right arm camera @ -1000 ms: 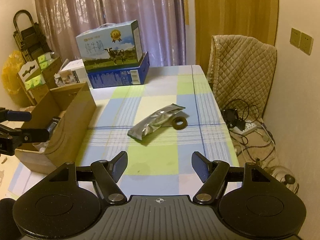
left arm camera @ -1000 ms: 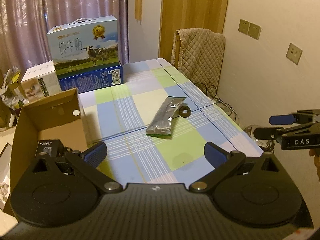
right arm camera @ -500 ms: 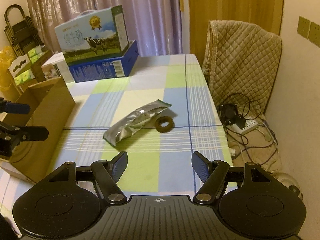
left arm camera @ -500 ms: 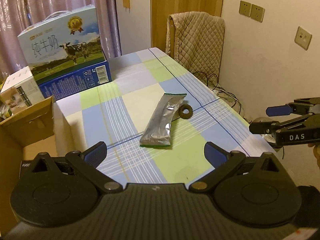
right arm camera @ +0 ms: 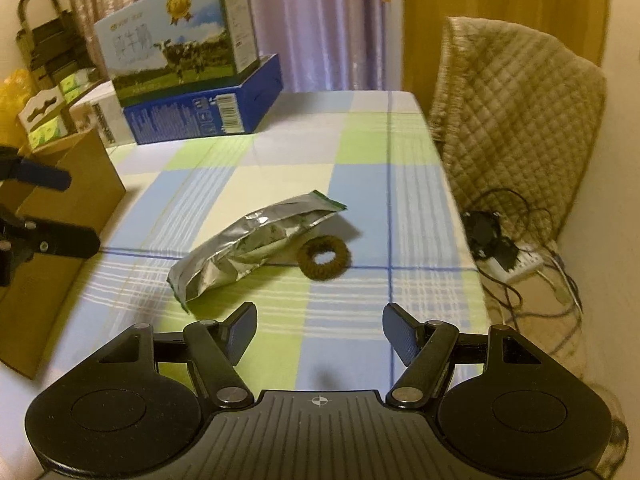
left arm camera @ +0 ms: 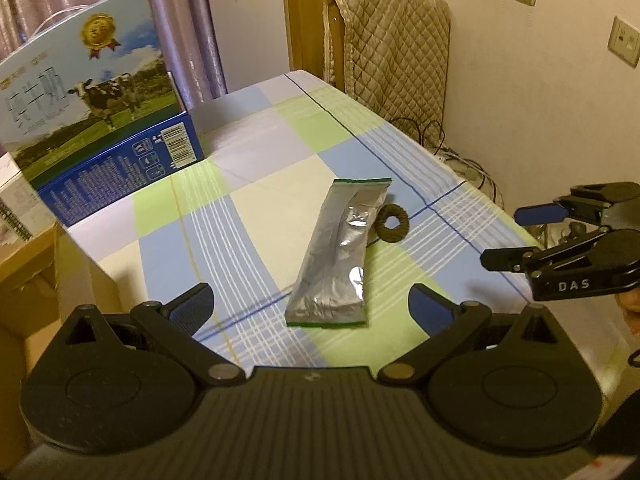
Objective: Organize objects
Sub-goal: 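Grasp the silver foil pouch with the left tool while the right tool grasps the brown ring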
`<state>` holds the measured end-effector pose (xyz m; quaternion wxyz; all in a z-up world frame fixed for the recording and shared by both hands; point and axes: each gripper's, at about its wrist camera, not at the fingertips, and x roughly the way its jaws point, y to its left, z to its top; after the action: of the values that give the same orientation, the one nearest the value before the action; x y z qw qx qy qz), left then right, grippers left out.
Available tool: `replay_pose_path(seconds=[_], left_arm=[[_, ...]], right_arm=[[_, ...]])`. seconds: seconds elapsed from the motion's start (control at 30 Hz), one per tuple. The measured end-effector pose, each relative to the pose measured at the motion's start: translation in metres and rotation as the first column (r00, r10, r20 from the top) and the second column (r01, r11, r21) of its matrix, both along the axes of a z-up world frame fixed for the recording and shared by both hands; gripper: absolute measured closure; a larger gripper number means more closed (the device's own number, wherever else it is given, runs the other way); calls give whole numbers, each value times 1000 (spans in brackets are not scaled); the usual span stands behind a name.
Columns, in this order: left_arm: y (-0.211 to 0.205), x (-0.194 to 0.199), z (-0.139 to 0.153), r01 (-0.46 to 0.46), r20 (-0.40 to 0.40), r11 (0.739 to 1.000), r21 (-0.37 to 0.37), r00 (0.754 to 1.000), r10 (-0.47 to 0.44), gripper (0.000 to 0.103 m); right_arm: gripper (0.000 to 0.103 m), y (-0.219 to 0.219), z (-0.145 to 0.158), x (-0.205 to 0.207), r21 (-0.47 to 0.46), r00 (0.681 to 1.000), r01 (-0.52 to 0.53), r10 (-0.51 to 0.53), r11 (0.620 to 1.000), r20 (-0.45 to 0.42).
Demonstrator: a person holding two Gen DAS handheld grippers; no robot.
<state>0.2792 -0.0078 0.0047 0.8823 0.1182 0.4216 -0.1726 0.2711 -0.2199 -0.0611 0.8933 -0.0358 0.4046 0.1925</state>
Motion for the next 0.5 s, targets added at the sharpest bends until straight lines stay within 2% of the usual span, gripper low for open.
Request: replay_pose_path(seconds=[0.37,0.5], left_arm=[[-5,47,-28,35,-24,999,20,999,-35,1],[-4,57,-37,49,-32,999,19,998,-48,1]], right_arm=[[36,20,-47,51,-29,986,-119,121,992,111],[42,23,-61,65,-58,984,-136,142,989,112]])
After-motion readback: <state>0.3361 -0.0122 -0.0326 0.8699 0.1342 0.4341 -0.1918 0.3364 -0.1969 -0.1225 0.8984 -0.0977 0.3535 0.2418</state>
